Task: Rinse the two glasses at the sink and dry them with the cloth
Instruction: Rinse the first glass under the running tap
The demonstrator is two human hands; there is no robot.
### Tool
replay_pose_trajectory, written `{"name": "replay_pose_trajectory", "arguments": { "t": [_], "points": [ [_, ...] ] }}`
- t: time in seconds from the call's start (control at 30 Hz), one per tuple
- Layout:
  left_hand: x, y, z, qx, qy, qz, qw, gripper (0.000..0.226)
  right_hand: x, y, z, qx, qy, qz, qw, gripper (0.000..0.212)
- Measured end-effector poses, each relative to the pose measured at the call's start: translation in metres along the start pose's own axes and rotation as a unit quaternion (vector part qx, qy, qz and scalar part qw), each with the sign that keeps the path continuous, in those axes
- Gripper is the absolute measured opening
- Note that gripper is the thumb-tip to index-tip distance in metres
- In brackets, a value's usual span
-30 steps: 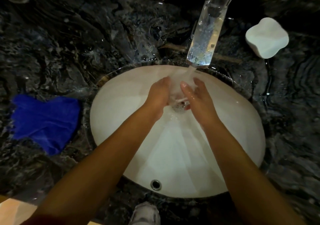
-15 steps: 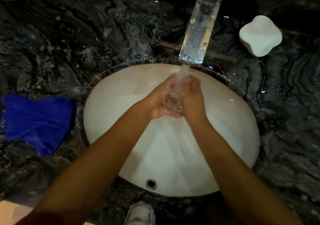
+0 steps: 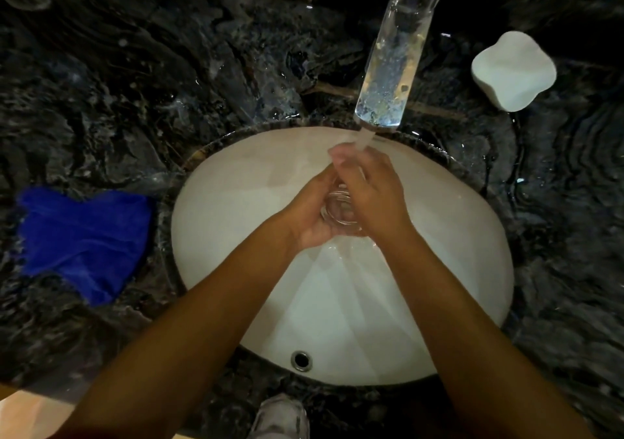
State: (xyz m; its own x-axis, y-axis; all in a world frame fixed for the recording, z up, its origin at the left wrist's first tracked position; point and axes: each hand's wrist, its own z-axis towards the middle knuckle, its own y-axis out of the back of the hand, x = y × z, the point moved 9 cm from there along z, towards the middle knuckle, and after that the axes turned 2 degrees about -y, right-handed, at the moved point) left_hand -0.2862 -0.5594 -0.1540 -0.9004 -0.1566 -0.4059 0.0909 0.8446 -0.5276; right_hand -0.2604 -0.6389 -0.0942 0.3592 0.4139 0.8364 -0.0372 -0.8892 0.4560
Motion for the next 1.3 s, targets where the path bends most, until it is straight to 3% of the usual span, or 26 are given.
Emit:
{"name": "replay_pose_trajectory", "arguments": {
  "t": [0.07, 0.2, 0.27, 0.37, 0.43, 0.53, 0.63, 0.7, 0.77, 0.87, 0.97, 1.1, 1.2, 1.3],
  "points": [
    [0.000, 0.004, 0.001, 0.007, 0.003, -0.001, 1.000, 0.056, -0.001, -0.004, 0.002, 0.007, -0.006, 0.024, 1.000, 0.034],
    [-0.003, 0.011, -0.002, 0.012, 0.022, 0.027, 0.999, 0.050, -0.009, -0.008, 0.000, 0.050, -0.017, 0.078, 0.996, 0.034],
    [-0.004, 0.011, -0.002, 0.008, 0.017, 0.014, 1.000, 0.043, -0.010, -0.008, -0.001, 0.112, 0.005, 0.084, 0.990, 0.046],
    [-0.004, 0.012, 0.002, -0.008, 0.015, -0.117, 0.993, 0.044, -0.015, -0.013, -0.004, 0.171, 0.060, -0.055, 0.982, 0.069],
    [-0.005, 0.015, 0.006, -0.024, 0.011, -0.172, 0.985, 0.051, -0.018, -0.010, -0.003, 0.134, 0.075, -0.096, 0.983, 0.070],
    [-0.004, 0.020, 0.010, -0.054, 0.005, -0.056, 0.997, 0.062, -0.023, 0.002, -0.001, 0.060, 0.062, -0.027, 0.996, 0.057],
    [-0.012, 0.032, 0.010, -0.132, -0.040, 0.115, 0.984, 0.063, -0.046, 0.010, 0.007, 0.014, -0.105, 0.084, 0.991, 0.043],
    [-0.021, 0.036, 0.008, -0.162, -0.086, 0.159, 0.970, 0.060, -0.058, 0.005, 0.008, 0.024, -0.224, 0.160, 0.961, 0.045],
    [-0.026, 0.038, 0.009, -0.154, -0.126, 0.157, 0.967, 0.068, -0.058, -0.003, 0.005, 0.063, -0.270, 0.234, 0.932, 0.044],
    [-0.026, 0.041, 0.006, -0.133, -0.166, 0.063, 0.975, 0.056, -0.051, -0.012, -0.002, 0.099, -0.267, 0.293, 0.912, 0.041],
    [-0.022, 0.044, 0.004, -0.157, -0.160, 0.034, 0.974, 0.049, -0.058, -0.016, -0.006, 0.104, -0.275, 0.295, 0.909, 0.043],
    [-0.026, 0.050, 0.003, -0.238, -0.154, 0.074, 0.956, 0.041, -0.065, 0.006, 0.001, 0.003, -0.247, 0.208, 0.947, 0.049],
    [-0.035, 0.043, -0.001, -0.259, -0.168, 0.132, 0.942, 0.054, -0.060, 0.001, 0.001, 0.022, -0.212, 0.135, 0.968, 0.048],
    [-0.044, 0.037, -0.005, -0.265, -0.186, 0.136, 0.936, 0.050, -0.067, -0.004, 0.000, 0.011, -0.233, 0.177, 0.956, 0.046]
  ]
}}
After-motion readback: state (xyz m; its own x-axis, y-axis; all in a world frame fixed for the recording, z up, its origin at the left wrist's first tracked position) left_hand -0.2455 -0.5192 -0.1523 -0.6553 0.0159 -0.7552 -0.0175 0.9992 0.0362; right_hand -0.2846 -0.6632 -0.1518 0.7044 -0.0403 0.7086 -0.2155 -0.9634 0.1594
